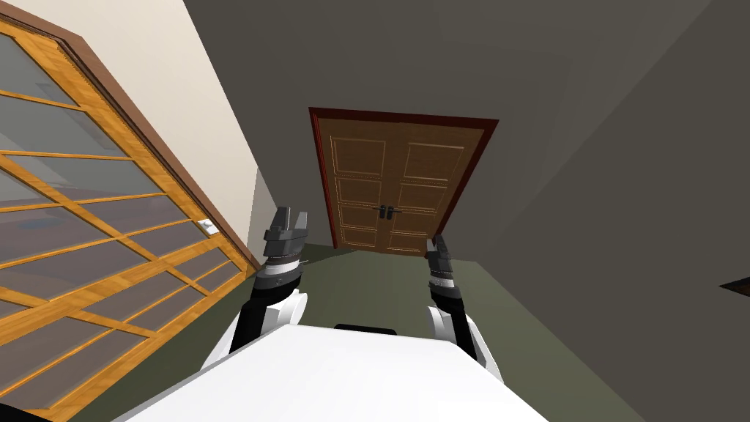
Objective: Pull the door open
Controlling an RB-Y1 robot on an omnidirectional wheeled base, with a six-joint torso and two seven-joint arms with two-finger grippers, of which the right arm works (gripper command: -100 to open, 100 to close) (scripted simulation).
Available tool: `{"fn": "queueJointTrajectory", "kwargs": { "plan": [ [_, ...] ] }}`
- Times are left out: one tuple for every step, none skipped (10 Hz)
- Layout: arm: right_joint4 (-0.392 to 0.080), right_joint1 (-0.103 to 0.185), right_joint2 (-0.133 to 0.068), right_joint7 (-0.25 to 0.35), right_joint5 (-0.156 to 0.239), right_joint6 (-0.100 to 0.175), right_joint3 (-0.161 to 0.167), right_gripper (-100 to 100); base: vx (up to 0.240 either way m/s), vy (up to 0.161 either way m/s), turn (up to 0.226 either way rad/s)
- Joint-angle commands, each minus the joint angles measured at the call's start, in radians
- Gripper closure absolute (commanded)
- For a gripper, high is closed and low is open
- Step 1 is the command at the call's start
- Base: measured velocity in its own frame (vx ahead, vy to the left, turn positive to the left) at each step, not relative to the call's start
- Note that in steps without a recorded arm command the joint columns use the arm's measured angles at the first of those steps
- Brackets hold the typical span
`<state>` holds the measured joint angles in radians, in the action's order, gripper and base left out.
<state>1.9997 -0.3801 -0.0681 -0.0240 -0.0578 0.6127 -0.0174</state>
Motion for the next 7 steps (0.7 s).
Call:
{"fn": "queueJointTrajectory", "kwargs": {
  "plan": [
    [-0.044, 0.030, -0.011, 0.007, 0.006, -0.006, -0.006, -100, 0.094, -0.009, 0.030],
    [-0.075, 0.048, -0.016, 0.011, 0.010, -0.007, -0.008, -100, 0.093, 0.003, 0.033],
    [-0.105, 0.065, -0.022, 0.014, 0.013, -0.008, -0.010, -100, 0.092, 0.009, 0.028],
    [-0.133, 0.083, -0.027, 0.018, 0.017, -0.008, -0.013, -100, 0.094, 0.011, 0.037],
    [-0.159, 0.100, -0.033, 0.022, 0.020, -0.009, -0.015, -100, 0.097, 0.008, 0.027],
    [-0.166, 0.100, -0.033, 0.022, 0.020, -0.009, -0.015, -100, 0.060, 0.003, 0.008],
    [-0.197, 0.119, -0.039, 0.026, 0.024, -0.010, -0.017, -100, 0.050, 0.001, 0.017]
  ]
}}
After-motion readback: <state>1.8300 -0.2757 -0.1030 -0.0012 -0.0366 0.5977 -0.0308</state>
